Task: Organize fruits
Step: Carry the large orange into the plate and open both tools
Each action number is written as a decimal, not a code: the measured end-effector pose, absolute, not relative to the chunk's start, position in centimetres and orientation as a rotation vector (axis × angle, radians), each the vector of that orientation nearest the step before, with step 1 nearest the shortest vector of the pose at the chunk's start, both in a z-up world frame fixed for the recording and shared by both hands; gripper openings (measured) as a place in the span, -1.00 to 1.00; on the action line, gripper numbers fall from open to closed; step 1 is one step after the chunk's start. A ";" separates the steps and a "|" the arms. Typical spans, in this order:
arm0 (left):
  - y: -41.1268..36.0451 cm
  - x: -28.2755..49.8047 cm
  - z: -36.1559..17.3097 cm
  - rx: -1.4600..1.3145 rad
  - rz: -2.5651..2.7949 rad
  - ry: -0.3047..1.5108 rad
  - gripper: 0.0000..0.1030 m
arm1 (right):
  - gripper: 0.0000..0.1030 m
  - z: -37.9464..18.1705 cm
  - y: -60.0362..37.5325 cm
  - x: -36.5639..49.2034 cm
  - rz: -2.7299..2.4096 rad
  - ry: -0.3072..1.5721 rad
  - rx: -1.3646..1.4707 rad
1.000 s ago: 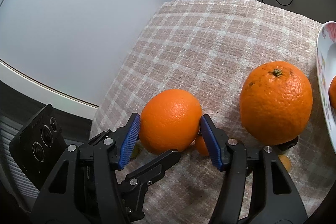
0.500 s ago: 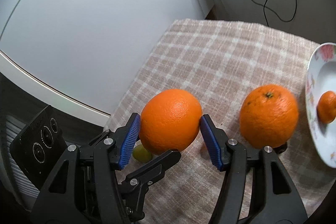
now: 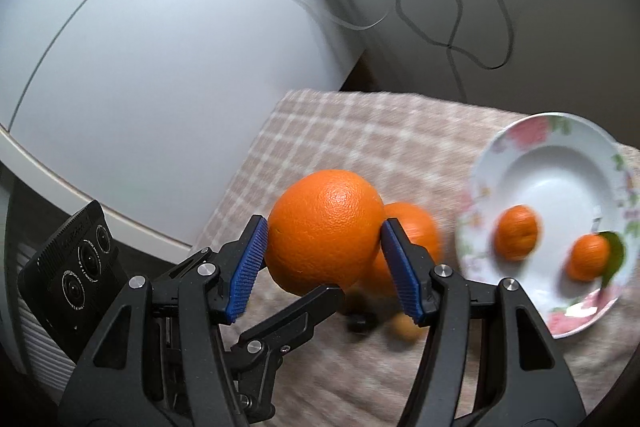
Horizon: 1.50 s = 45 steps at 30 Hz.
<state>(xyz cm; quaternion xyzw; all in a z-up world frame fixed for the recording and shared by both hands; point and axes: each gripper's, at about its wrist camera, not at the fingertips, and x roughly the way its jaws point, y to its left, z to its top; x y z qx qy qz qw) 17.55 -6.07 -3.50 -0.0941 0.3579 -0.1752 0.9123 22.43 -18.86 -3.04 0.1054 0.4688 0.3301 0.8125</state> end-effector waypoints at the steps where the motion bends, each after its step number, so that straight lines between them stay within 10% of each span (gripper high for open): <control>1: -6.8 17.9 -3.4 -0.190 -0.372 0.737 0.12 | 0.20 -2.9 -19.6 22.7 0.697 0.996 0.228; 45: -19.8 27.3 -7.4 -0.054 -0.467 0.873 0.12 | 0.20 -8.0 -33.3 30.6 0.516 1.016 0.380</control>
